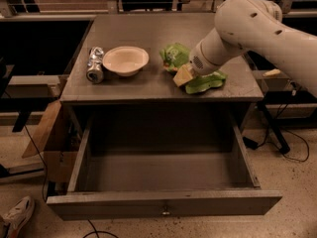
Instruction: Place green rice chip bag into top drawer
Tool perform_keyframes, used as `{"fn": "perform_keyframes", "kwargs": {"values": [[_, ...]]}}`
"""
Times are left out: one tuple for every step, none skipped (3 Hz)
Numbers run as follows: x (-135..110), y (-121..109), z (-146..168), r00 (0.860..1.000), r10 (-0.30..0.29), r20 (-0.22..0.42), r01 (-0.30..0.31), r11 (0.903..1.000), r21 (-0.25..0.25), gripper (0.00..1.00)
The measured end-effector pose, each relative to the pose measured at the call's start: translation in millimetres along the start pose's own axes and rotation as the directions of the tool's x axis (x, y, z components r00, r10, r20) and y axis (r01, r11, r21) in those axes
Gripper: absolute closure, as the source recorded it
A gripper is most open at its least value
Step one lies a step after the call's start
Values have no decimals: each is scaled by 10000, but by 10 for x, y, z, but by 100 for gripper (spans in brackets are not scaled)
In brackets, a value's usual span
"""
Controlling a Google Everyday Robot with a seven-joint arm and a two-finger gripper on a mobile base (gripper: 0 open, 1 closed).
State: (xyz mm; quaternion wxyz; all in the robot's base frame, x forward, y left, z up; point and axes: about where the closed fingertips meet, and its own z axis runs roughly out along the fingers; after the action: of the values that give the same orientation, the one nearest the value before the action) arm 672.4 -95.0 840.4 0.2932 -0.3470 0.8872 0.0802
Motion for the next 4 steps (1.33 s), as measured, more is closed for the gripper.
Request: {"fn": "perform_keyframes", "kwargs": {"values": [[144,-8,-225,9987,180,474,-183,9998,60,96],[305,57,-698,9924,211,1209,-143,9983,-568,100],[423,205,-1237,9807,-232,1939,585,9822,-1787,100],[427,418,-1401,9556,-1804,2331,2462,9234,-2944,100]]}}
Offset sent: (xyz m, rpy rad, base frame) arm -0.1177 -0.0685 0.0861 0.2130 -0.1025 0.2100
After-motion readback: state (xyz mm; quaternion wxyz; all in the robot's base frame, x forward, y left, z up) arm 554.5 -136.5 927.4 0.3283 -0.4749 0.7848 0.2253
